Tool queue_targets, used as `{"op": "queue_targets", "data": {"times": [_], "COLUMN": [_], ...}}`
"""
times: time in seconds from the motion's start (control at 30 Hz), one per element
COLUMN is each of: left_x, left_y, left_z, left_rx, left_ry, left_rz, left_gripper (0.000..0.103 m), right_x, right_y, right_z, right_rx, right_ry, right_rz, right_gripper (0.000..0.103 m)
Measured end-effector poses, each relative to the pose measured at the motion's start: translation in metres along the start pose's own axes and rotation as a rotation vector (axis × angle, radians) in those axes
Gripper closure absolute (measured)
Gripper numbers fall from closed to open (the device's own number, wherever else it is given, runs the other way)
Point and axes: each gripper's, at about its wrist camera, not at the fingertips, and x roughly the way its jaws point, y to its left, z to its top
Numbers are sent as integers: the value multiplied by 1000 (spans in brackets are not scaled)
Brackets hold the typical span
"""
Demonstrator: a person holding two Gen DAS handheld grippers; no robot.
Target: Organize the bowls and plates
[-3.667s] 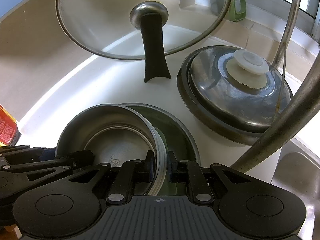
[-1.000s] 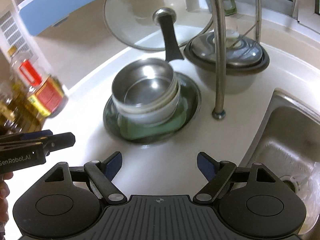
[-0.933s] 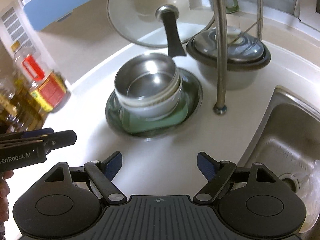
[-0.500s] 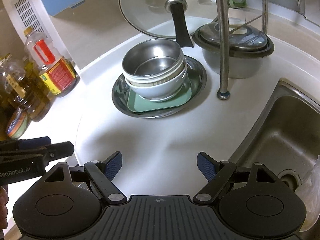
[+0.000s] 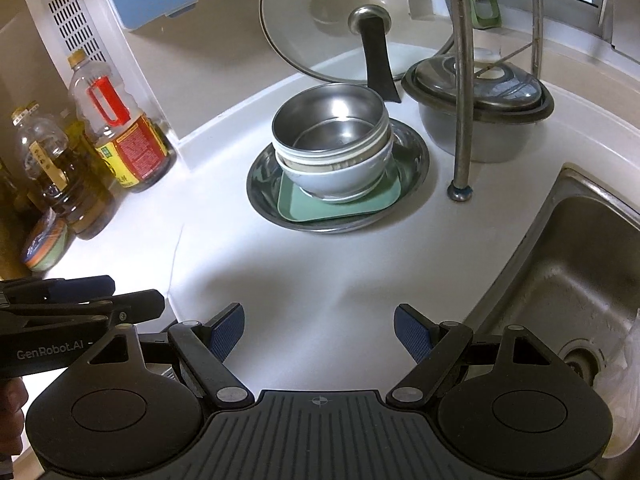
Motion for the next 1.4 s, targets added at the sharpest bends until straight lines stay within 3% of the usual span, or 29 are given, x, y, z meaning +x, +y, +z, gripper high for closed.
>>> {"op": "queue_targets", "data": {"times": [0.5, 1.4], "left_x": [-4, -6], "left_y": [11, 16], "left_z": [-3, -6], "left_rx": [23, 29], "left_ry": [1, -9], "left_rz": [-44, -57], "left_gripper": [42, 42], "right_x": [-1, -2], "right_y": [11, 16], "right_z": [-7, -9], "right_rx": [29, 31], "right_ry": [1, -7], "right_rz": [-36, -47], "right_gripper": [21, 21]}}
